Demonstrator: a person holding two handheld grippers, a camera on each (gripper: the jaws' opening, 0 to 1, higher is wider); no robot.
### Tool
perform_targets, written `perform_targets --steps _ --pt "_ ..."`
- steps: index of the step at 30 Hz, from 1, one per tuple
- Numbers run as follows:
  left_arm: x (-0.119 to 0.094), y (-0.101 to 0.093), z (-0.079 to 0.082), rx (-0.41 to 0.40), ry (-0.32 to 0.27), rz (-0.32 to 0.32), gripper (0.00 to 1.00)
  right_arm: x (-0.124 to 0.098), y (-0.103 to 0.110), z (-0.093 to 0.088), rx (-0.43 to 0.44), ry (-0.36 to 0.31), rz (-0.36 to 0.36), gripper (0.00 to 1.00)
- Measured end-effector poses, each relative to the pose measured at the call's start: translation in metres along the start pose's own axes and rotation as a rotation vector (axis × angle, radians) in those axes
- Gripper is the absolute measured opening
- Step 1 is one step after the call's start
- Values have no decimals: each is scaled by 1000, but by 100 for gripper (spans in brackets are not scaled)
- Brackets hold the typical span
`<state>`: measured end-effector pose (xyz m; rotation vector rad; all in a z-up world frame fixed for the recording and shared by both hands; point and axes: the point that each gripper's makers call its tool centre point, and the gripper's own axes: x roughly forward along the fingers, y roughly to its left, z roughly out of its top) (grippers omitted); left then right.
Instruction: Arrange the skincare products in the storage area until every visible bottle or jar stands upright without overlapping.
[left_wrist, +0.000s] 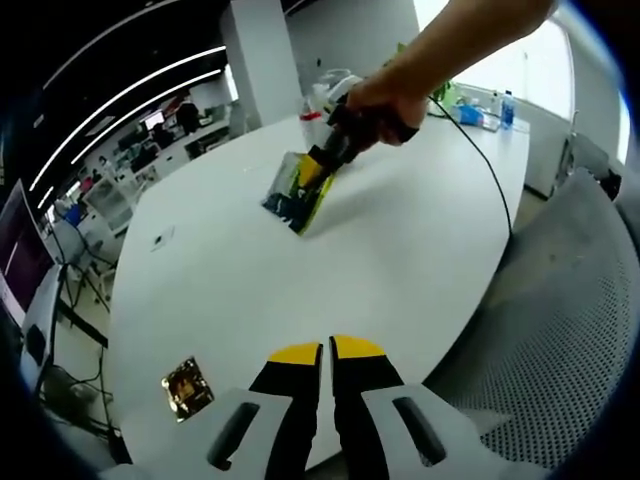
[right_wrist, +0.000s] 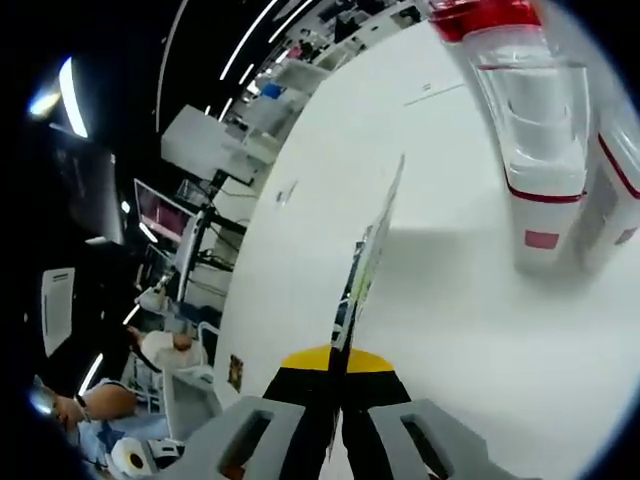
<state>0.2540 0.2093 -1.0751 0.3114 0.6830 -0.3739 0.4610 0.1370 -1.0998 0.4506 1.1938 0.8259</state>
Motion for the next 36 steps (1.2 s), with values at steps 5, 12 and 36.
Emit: perform_targets --steps 5,12,36 --pt "0 0 -1 -1 3 1 0 2 -11 4 35 -7 -46 0" --pt "0 0 -2 0 9 -1 0 1 -26 8 37 1 -128 0" --pt "1 1 -3 0 12 2 0 -14 -58 9 -116 7 -324 17"
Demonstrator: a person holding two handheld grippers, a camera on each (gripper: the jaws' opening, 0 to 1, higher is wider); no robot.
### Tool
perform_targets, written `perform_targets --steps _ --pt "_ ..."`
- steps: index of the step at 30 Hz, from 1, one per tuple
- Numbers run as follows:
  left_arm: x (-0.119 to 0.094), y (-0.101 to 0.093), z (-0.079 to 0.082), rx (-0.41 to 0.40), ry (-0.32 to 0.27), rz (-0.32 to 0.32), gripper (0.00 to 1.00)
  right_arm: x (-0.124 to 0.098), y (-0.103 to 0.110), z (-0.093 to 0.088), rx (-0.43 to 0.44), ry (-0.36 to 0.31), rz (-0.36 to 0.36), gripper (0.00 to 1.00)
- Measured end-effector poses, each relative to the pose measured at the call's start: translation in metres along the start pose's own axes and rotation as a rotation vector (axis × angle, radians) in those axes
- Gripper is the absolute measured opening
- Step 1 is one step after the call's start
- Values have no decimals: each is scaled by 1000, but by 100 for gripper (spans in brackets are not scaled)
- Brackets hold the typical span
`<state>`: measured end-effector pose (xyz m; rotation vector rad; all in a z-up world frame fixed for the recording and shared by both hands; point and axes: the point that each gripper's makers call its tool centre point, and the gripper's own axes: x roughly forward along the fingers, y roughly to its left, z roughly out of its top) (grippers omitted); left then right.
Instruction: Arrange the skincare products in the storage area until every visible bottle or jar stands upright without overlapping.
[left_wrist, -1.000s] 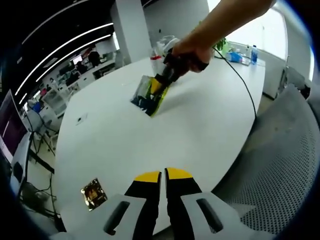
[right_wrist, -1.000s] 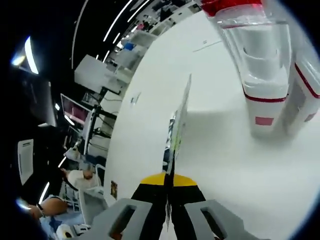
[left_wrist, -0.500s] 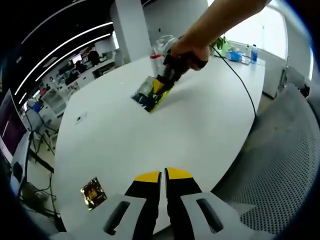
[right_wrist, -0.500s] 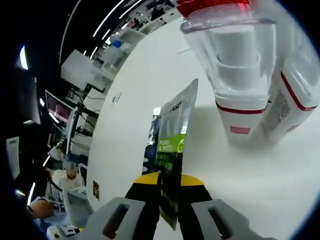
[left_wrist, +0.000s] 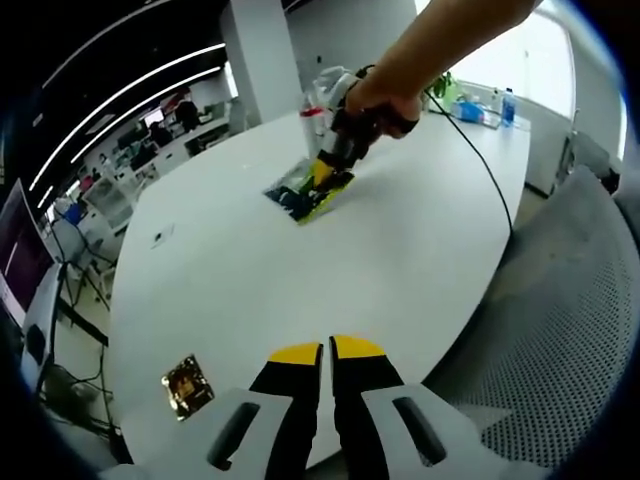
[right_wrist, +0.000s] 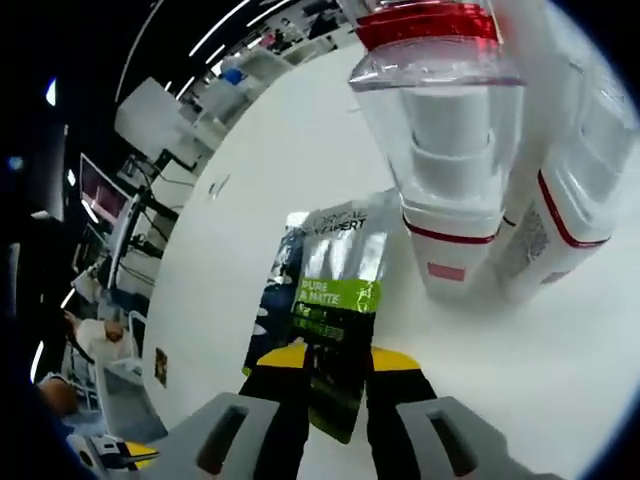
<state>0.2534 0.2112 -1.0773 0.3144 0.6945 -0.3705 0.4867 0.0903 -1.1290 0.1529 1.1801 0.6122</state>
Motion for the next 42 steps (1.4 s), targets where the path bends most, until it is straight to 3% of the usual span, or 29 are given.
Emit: perform_targets --steps 11,17,23,27,42 --pt "-1 -1 2 6 -9 0 0 -9 -6 -7 -45 -5 -39 20" --pt "-2 -1 3 8 -16 0 0 -17 -4 -12 -150 -18 -81 21" --pt "-2 0 4 11 -20 2 0 -21 5 -6 -272 -48 -110 22" --pt "-2 0 4 10 -20 4 0 -13 25 -5 -346 -31 -56 28" --pt "-1 0 2 9 -15 0 0 13 30 4 -496 7 -68 35"
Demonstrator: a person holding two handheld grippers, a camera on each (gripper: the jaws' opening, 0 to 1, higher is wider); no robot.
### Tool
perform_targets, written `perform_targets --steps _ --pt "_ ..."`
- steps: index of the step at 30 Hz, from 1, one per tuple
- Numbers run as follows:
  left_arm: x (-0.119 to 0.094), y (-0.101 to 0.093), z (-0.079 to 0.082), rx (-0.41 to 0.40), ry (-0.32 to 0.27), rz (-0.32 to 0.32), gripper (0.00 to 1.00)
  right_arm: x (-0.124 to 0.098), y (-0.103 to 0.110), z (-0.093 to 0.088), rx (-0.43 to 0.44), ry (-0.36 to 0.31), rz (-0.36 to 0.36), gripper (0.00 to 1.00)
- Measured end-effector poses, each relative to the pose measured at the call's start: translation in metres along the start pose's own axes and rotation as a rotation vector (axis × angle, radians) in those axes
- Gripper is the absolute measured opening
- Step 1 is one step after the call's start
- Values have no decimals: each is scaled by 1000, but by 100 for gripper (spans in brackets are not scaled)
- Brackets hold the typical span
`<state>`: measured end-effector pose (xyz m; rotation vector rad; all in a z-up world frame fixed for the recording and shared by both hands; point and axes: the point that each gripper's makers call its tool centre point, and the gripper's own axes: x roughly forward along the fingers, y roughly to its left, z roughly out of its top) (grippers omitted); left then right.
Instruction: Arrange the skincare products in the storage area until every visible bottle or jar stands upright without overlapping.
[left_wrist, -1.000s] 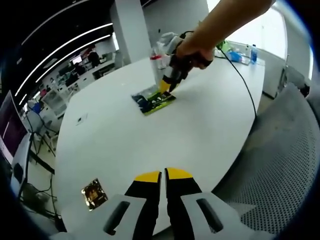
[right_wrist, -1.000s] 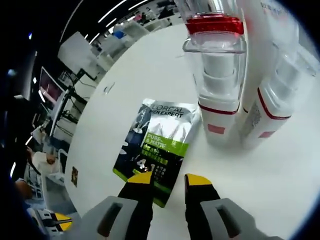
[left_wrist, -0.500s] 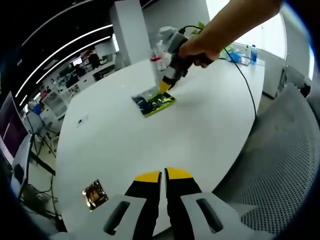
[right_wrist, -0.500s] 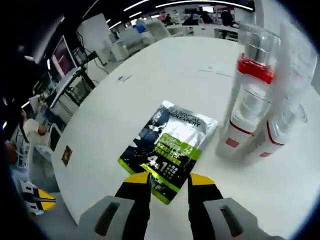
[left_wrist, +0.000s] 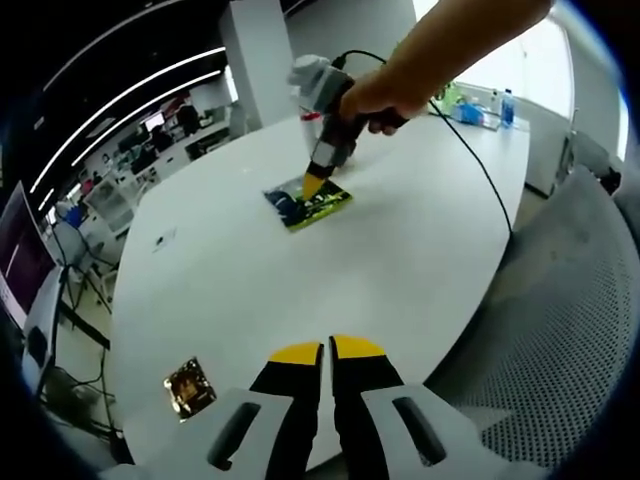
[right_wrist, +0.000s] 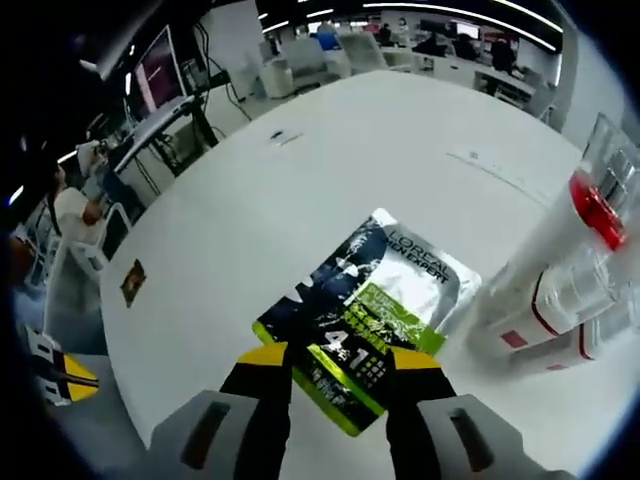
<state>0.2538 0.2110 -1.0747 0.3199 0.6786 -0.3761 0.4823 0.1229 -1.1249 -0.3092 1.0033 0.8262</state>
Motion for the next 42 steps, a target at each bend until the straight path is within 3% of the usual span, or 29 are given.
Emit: perform_targets --steps 6,12,16,22,24,26,27,28,29,31,35,36,42 --pt "0 -1 0 -5 1 -4 0 9 -12 -2 -113 44 -39 38" --pt "1 -2 -1 -5 8 -8 0 19 -6 -8 -137 79 16 44" --pt "1 -2 -2 -11 11 -12 0 19 -12 -5 -209 69 4 36" --pt "1 -3 -4 -11 20 -15 0 17 -17 -1 -189 59 8 31" --pt "2 -4 -5 -9 25 -18 0 16 -14 2 -108 12 5 31" --pt "1 -2 -5 -13 24 -13 0 14 -13 0 -84 8 5 30" --pt "1 -2 -5 -15 23 -13 0 14 -11 -1 -89 12 4 33" --pt "1 -2 -5 -16 25 -14 0 11 -17 0 -151 23 -53 40" --pt "2 -3 -6 -14 28 -16 0 11 -17 4 -192 3 -65 45" --pt "2 -4 -7 -9 35 -22 0 11 -9 3 -254 0 -39 45" --pt "3 -5 -9 -15 41 -23 0 19 0 -8 -237 16 -10 48" --pt "3 -5 -9 -14 42 -23 0 18 -2 -4 -253 -14 -28 48" --pt "3 -4 -10 -14 46 -21 0 17 -6 0 -219 -5 -36 45"
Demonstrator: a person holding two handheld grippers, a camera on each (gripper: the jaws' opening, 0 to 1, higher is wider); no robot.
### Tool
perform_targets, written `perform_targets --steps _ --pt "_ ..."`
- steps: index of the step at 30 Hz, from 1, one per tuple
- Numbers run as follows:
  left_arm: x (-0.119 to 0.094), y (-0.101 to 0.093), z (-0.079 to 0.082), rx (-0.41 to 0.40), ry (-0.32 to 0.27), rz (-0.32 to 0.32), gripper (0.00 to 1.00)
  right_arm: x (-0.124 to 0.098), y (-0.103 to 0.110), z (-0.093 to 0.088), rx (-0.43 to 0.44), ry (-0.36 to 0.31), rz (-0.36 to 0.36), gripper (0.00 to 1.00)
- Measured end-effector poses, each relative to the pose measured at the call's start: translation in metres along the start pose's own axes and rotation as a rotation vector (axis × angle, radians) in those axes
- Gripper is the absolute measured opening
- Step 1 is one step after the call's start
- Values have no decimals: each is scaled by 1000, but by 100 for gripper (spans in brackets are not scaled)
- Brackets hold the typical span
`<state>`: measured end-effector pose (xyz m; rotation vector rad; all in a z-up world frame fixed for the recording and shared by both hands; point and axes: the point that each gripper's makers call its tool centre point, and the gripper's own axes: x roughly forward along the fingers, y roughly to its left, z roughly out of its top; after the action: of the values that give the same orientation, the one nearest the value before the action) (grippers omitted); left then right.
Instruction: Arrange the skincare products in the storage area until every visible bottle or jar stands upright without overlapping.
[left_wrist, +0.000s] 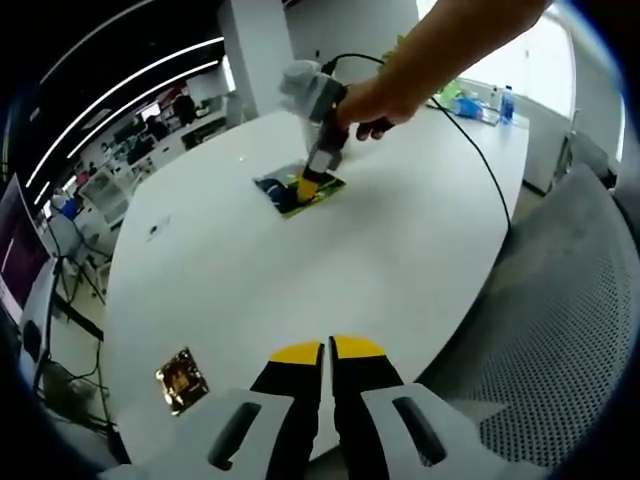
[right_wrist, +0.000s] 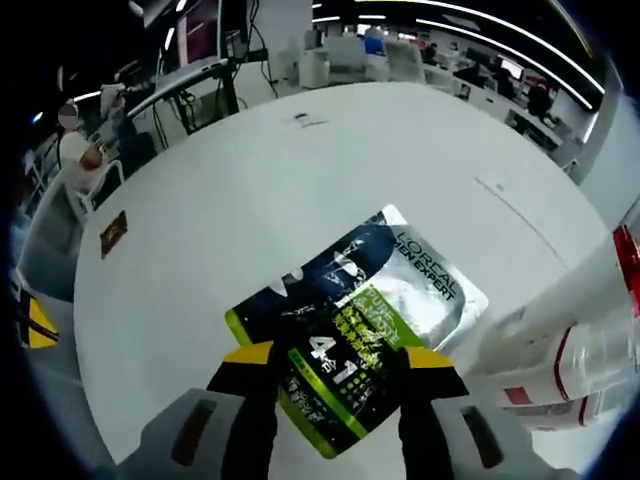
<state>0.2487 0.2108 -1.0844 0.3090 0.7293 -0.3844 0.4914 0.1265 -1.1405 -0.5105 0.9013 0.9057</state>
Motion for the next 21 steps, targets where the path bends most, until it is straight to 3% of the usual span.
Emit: perform_targets --steps 21 --pt "2 1 -6 -4 24 -2 0 9 -34 15 12 -78 -18 45"
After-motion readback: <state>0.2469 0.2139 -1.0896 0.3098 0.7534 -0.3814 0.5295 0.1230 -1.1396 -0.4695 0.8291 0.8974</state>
